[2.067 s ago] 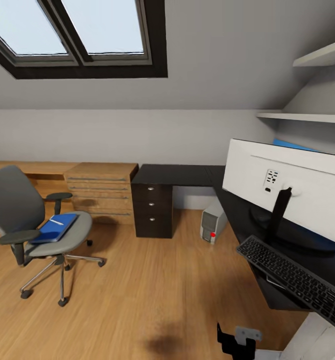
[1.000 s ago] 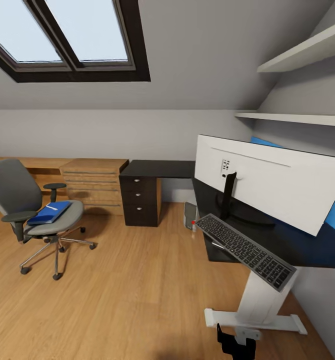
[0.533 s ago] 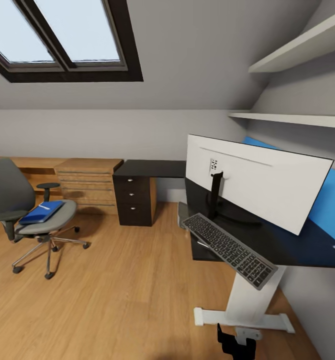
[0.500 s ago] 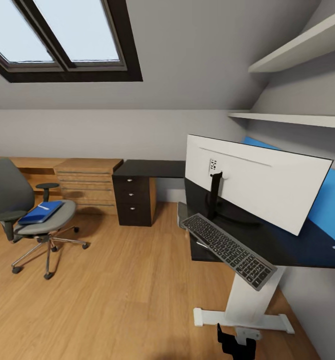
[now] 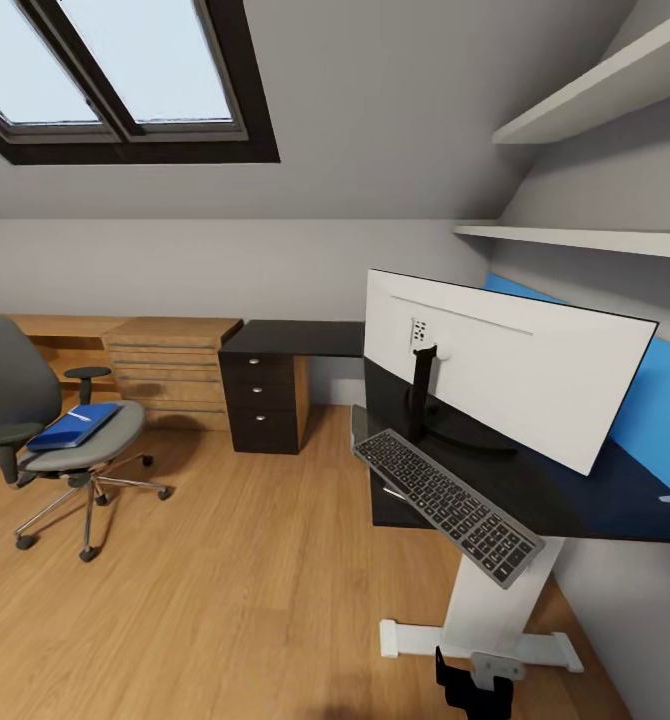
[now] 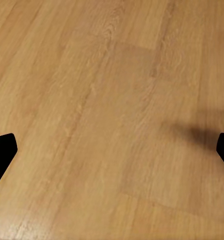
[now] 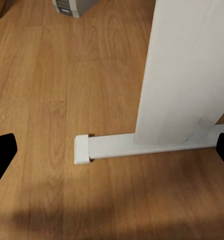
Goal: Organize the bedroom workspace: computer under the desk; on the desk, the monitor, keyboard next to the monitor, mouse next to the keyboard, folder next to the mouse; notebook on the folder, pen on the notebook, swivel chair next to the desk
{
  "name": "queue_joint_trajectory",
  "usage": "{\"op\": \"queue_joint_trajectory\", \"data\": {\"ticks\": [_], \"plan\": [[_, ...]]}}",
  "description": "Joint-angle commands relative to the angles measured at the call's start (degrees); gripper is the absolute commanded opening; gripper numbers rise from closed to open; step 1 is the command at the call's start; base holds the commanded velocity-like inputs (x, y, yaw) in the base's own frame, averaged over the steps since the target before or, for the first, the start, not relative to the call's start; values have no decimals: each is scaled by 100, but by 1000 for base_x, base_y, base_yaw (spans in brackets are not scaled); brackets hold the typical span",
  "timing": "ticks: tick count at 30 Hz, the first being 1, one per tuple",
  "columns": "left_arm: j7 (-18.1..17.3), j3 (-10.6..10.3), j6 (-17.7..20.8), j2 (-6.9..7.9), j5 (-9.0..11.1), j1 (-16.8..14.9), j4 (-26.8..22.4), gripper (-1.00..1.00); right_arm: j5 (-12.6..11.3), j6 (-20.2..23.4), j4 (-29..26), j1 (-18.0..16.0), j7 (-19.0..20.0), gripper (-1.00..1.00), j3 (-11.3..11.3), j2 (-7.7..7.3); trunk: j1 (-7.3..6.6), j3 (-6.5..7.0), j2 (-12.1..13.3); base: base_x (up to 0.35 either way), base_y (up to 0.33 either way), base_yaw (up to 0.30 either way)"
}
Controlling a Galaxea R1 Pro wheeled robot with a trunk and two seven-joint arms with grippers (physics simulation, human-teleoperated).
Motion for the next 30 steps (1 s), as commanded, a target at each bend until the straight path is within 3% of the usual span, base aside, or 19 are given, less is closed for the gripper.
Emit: {"op": "queue_joint_trajectory", "data": {"ticks": [1, 6, 30], "plan": [[16, -13, -16, -2, 19, -4, 4, 100, -27, -21, 13, -7, -29, 100, 50, 2, 0, -6, -3, 3, -7, 0], [21, -13, -17, -3, 21, -4, 4, 100, -27, -21, 13, -7, -28, 100, 50, -3, 0, -6, -3, 2, -4, 0], [28, -13, -19, -1, 22, -4, 4, 100, -72, -37, 11, -7, -36, 100, 49, 7, -528, 425, 960, 0, 0, 0]]}}
